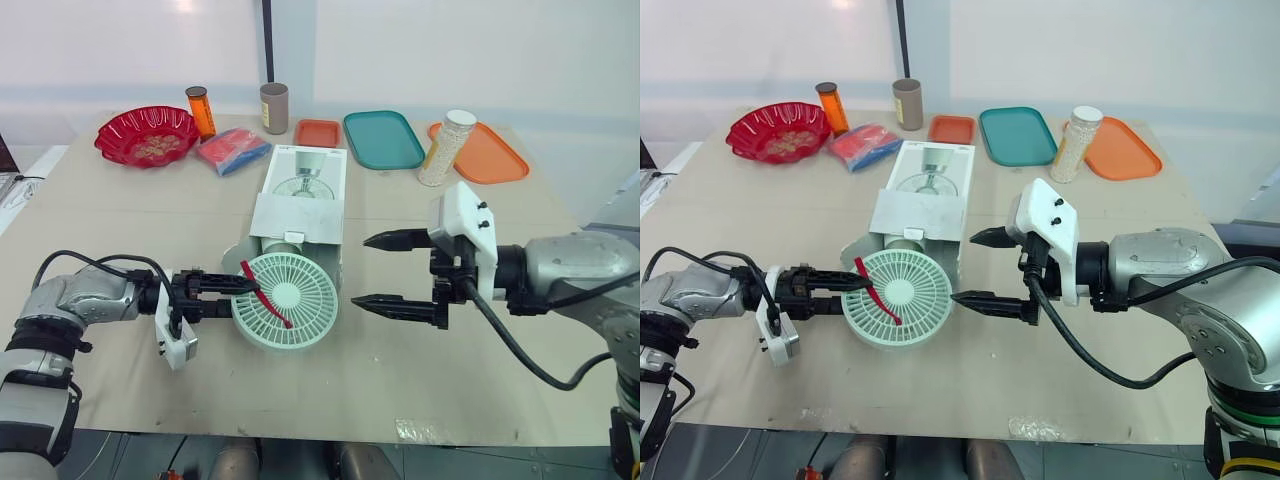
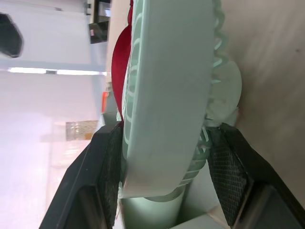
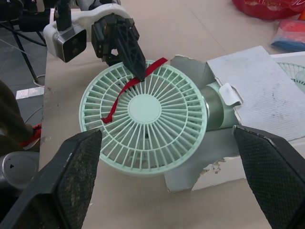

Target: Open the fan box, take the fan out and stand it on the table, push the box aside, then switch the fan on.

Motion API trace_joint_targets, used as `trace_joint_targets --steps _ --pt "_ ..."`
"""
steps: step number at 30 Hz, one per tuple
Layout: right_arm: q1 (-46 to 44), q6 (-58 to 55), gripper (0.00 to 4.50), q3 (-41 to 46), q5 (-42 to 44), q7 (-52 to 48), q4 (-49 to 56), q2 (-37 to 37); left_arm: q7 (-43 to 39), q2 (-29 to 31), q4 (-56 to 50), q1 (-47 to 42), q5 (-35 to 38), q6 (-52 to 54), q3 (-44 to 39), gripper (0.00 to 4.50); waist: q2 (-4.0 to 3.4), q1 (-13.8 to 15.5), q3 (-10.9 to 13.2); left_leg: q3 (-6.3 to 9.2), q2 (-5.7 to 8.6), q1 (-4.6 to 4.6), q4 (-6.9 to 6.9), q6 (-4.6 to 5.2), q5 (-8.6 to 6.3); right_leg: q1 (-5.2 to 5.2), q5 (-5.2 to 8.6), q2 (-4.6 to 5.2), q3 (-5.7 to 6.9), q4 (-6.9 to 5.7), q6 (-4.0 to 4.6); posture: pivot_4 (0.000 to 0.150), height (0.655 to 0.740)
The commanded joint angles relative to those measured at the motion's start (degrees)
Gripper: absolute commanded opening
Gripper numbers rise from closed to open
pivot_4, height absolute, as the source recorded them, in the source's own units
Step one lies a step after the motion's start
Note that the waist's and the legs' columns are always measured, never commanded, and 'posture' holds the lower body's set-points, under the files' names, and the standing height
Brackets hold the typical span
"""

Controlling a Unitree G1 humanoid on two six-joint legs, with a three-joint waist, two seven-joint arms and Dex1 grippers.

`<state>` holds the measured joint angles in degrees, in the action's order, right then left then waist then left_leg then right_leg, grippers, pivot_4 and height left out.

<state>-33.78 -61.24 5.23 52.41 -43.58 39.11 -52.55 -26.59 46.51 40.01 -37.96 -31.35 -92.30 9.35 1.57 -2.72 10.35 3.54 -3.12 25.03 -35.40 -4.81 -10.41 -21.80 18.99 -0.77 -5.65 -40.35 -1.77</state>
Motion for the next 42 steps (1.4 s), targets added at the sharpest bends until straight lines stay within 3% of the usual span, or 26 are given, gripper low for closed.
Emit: trace_joint_targets --steps 1,7,13,22,27,31,42 --pt "-0.91 1.15 4.50 0.46 -0.22 -0.12 1.04 -1.43 5.89 3.24 -2.22 -1.84 4.96 -0.20 2.23 1.99 0.00 0.00 0.00 0.00 0.00 0.00 0.00 0.00 0.00 0.00 0.00 0.01 0.01 0.00 0.00 0.150 0.7400" --pt "-1.30 1.08 4.50 1.22 -0.27 0.03 0.40 -1.50 8.03 7.49 -4.83 -2.09 9.76 -0.20 7.18 1.99 0.00 0.01 0.00 0.00 0.01 0.01 0.00 0.00 0.00 -0.01 0.00 0.04 0.05 0.00 0.00 0.150 0.7400" --pt "-2.64 0.69 4.50 3.15 -1.72 1.91 -2.97 -2.02 8.77 12.90 -6.81 -5.79 18.95 1.07 13.29 1.99 -0.01 0.04 0.00 0.01 0.01 0.02 -0.02 -0.01 0.01 -0.01 0.00 0.04 0.07 -0.03 0.00 0.150 0.7400" --pt "-5.54 -3.77 4.50 8.08 1.98 4.70 -5.62 -3.64 -3.38 24.18 -20.18 -6.71 45.72 13.75 23.99 1.99 -0.03 -0.02 0.01 0.00 0.01 0.02 -0.01 0.00 0.00 -0.02 0.02 0.06 0.07 -0.07 -0.03 0.150 0.7400" --pt "-5.35 -4.14 4.50 8.35 2.71 5.90 -5.16 -3.44 -10.78 23.10 -26.09 -6.46 55.58 22.86 20.99 1.99 -0.03 0.02 0.01 -0.01 0.02 0.03 -0.08 0.00 0.01 -0.02 0.03 0.06 0.07 -0.10 -0.04 0.150 0.7400" --pt "-4.72 -4.19 4.50 8.53 3.38 6.61 -4.59 -3.21 -15.48 26.62 -34.49 1.52 62.42 27.42 17.39 1.99 -0.04 -0.34 0.01 -0.05 -0.01 0.04 -0.10 0.02 -0.01 -0.03 0.05 0.05 0.03 -0.11 -0.07 0.150 0.7400" --pt "-2.07 -5.02 4.50 9.94 6.69 9.18 -2.55 -3.76 -24.61 28.11 -43.23 14.78 72.62 52.56 -3.38 1.99 -0.07 -0.04 0.04 -0.18 -0.14 0.01 -0.21 0.05 -0.02 -0.04 0.11 0.00 0.11 -0.25 -0.03 0.150 0.7400"
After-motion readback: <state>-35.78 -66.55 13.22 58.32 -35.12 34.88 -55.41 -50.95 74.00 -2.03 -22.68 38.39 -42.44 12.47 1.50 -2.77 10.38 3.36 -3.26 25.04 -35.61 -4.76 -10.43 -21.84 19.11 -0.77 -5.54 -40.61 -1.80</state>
